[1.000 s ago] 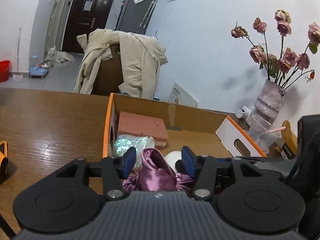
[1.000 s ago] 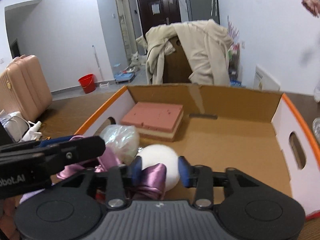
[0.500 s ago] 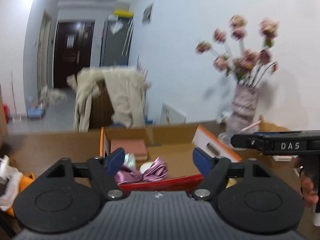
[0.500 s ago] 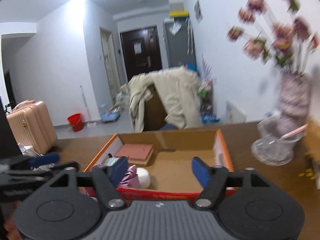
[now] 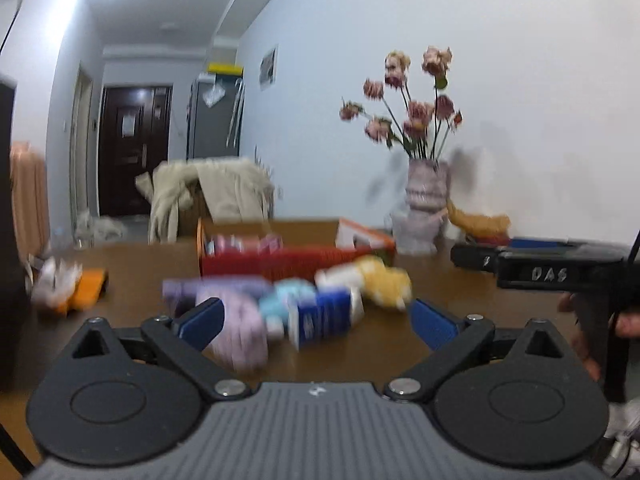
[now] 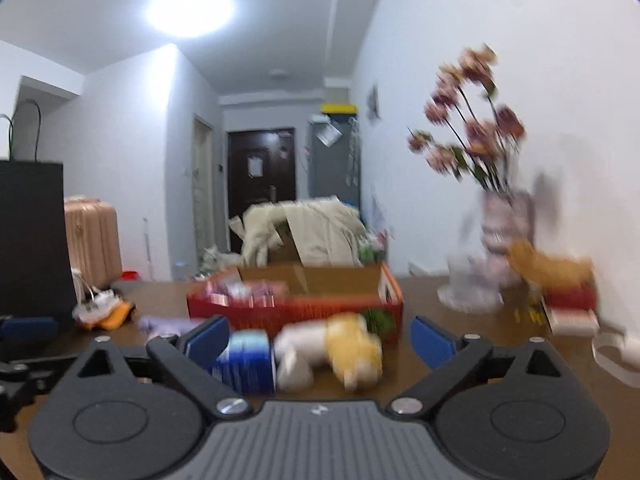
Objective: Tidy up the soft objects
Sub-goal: 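Drop the pink scrunchie into the box and open the left gripper, then grasp the blue tissue pack with the right gripper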
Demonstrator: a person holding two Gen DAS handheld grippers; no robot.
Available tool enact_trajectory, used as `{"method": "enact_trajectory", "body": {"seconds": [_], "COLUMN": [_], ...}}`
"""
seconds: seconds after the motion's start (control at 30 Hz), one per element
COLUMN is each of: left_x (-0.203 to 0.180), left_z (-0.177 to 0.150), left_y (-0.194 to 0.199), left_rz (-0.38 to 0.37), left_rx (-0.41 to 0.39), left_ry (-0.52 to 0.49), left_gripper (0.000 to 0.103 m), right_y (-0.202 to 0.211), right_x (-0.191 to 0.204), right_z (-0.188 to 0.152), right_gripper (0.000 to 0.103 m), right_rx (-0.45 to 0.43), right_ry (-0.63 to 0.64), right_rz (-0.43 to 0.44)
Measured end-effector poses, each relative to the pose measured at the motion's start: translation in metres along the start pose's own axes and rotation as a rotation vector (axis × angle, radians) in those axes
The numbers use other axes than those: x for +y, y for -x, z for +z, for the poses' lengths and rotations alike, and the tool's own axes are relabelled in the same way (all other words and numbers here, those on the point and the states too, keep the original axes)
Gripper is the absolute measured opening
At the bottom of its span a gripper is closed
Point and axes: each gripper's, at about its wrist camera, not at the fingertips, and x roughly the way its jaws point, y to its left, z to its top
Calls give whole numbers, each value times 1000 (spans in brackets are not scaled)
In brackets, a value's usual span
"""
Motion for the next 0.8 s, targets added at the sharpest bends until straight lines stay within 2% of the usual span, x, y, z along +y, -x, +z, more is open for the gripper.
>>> {"method": "enact_trajectory", "body": {"seconds": [0.1,0.2,0.47,0.8], "left_x": [1,6,17,42], "left_z": [-13,-13,-10,16], "left_y": [7,7,-6,-62], "left_rz": [1,9,29,52], "left_rx": [14,7,15,73], "left_ry": [0,5,25,42], "left_gripper": [102,103,103,103], "right_y": [8,17,16,-31], "right_x": [6,11,19,18], "right_z": [-27,-41,-41,-22], "right_gripper": [98,98,98,96], "right_rx": [59,76,62,107], "right_ry": [-27,-30,-21,-55], "right_rz": [-11,-9,-9,-21]}}
